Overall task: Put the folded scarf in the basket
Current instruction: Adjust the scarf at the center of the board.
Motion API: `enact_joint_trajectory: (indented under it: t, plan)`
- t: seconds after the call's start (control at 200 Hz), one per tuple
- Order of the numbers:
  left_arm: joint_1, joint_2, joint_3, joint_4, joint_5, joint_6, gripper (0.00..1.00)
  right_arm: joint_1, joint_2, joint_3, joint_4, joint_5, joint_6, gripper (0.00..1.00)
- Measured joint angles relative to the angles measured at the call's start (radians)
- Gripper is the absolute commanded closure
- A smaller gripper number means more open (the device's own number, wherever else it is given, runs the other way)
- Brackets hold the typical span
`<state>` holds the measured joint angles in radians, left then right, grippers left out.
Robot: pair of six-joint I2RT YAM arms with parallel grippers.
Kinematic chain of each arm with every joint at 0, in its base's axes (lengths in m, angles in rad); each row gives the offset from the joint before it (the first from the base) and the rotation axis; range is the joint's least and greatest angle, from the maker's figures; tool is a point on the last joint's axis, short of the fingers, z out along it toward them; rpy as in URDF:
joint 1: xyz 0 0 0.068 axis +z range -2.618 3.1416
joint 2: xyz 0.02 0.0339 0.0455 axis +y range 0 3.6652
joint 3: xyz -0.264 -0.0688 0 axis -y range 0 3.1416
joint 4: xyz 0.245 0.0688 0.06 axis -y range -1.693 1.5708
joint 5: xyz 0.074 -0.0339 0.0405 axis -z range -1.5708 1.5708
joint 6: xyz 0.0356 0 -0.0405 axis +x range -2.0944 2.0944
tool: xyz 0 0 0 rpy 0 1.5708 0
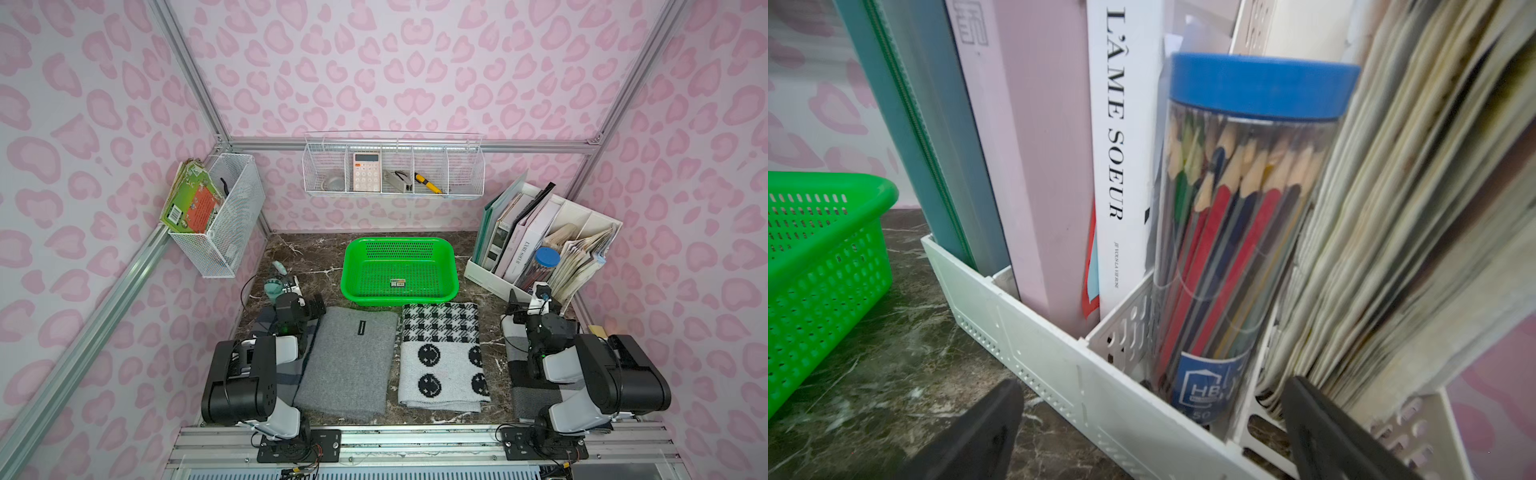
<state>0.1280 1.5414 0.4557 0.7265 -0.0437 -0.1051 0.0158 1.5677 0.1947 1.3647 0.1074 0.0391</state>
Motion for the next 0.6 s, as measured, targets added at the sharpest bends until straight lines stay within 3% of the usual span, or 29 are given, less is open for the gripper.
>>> enact_joint_trajectory:
  t: [0.6]
  plan:
    - [0.000,0.000,0.000,0.000,0.000,0.000,0.01,0.000,0.000,0.000,0.000,-0.014,-0.006,0.00]
